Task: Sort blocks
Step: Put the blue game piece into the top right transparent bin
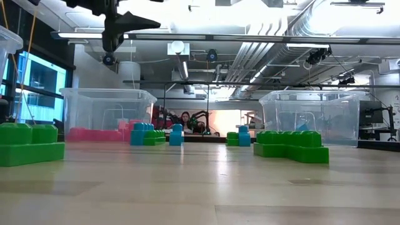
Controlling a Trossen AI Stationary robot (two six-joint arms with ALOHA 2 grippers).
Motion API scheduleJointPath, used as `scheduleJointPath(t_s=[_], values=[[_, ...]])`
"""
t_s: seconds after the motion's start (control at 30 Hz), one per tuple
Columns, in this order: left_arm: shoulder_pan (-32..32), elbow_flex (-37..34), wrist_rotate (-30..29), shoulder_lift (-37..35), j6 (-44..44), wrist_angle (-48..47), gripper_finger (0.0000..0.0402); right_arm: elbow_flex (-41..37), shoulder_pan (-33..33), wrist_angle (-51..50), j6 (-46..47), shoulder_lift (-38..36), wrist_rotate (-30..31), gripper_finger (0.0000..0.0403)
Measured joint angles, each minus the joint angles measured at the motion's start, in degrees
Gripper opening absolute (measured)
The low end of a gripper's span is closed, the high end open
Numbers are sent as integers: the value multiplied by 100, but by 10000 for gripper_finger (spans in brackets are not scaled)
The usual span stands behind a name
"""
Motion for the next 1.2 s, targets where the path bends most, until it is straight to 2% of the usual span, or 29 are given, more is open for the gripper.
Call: scheduleJointPath(t_s=[0.13, 0.33, 0.47, 0.6, 0.73, 0.93, 1.07, 1.2], values=[[0, 0, 2, 0, 0, -54, 184, -1, 76, -336, -1637, 142, -274, 40], [0, 0, 15, 0, -3, -68, 184, -1, -110, -174, -3837, 765, -64, 144], [0, 0, 15, 0, -103, -90, 184, -1, -111, -164, -4855, 1281, 157, 213], [0, 0, 13, 0, -160, -187, 184, -3, -38, -264, -5703, 1725, 166, 244], [0, 0, -1, 0, -203, -216, 184, -109, 69, 54, -6117, 2019, 239, 247], [0, 0, -189, 0, -205, -221, 184, -523, 92, 364, -5927, 2115, 567, 235], [0, 0, -197, 0, -203, -242, 184, -550, 102, 329, -5876, 2104, 638, 172], [0, 0, -188, 0, -199, -283, 184, -394, 100, 151, -5875, 2109, 867, 68]])
